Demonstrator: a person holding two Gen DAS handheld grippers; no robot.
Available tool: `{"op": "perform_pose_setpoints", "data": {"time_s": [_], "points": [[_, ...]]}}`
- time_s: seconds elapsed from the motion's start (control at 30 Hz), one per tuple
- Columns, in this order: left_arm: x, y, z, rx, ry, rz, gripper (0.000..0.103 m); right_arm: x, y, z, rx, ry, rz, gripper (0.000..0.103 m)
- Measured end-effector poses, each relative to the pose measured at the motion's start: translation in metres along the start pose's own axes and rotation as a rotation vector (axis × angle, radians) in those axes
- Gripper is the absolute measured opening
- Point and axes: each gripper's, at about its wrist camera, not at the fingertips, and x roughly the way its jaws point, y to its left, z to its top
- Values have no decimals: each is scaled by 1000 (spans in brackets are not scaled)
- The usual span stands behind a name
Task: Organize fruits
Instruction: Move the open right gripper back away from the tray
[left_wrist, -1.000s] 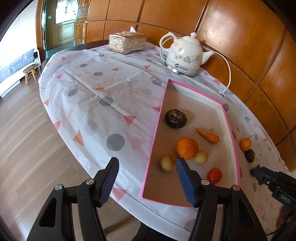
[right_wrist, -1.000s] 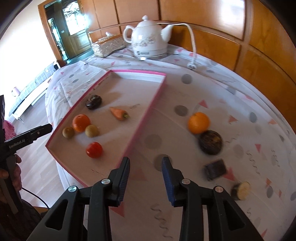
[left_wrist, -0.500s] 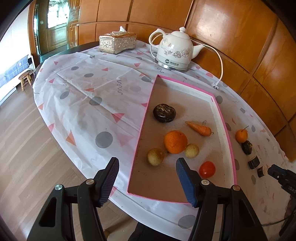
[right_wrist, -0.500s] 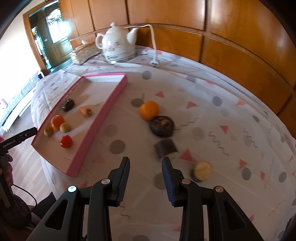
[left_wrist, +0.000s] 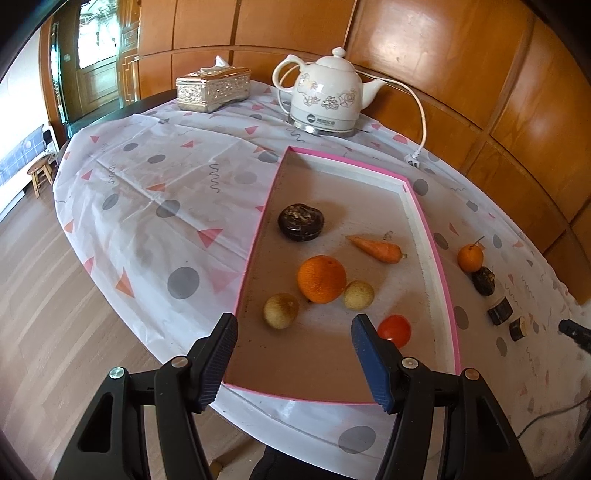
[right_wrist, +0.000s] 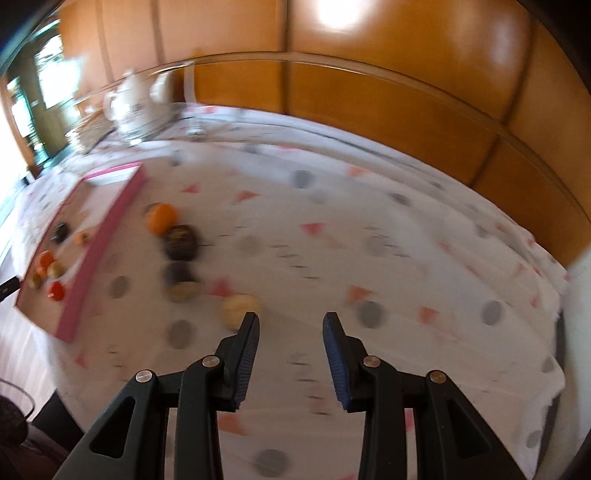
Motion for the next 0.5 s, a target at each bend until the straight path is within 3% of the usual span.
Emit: {"op": "perform_pose_setpoints", "data": {"time_s": [0.2,0.5], "points": [[2,-11,1,31,10,-1,65,10,-65,-11,133,38,-114,36],[6,-49,9,134,24,-48,65,28,-160,-45,498,149,-233,36]]}}
